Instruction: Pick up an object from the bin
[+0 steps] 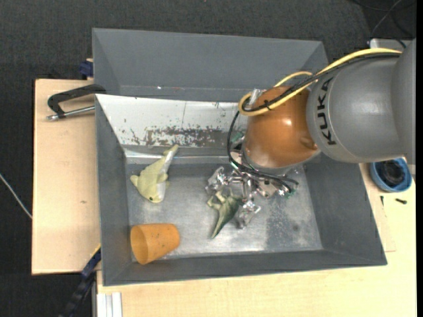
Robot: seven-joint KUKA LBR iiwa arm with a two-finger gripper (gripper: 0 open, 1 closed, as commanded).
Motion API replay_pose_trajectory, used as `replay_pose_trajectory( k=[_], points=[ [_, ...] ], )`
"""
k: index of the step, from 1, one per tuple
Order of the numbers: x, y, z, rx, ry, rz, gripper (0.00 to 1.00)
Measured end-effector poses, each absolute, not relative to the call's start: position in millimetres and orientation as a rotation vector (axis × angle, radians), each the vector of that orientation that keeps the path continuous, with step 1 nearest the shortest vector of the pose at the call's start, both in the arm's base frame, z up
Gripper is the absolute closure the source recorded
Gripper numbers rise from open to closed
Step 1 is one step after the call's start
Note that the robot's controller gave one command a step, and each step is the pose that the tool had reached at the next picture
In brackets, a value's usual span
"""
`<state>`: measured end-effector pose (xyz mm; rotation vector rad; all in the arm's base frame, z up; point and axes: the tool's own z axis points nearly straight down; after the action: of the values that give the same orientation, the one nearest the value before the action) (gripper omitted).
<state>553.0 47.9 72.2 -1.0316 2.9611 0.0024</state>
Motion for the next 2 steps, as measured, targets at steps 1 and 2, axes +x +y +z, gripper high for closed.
replay_pose_trajectory(
  k=[1,2],
  points=[
    [554.1,49.2,73.5,-1.031,2.963,0.002,0.0],
    [555.7,50.9,75.1,-1.029,2.957,0.004,1.0]
  ],
)
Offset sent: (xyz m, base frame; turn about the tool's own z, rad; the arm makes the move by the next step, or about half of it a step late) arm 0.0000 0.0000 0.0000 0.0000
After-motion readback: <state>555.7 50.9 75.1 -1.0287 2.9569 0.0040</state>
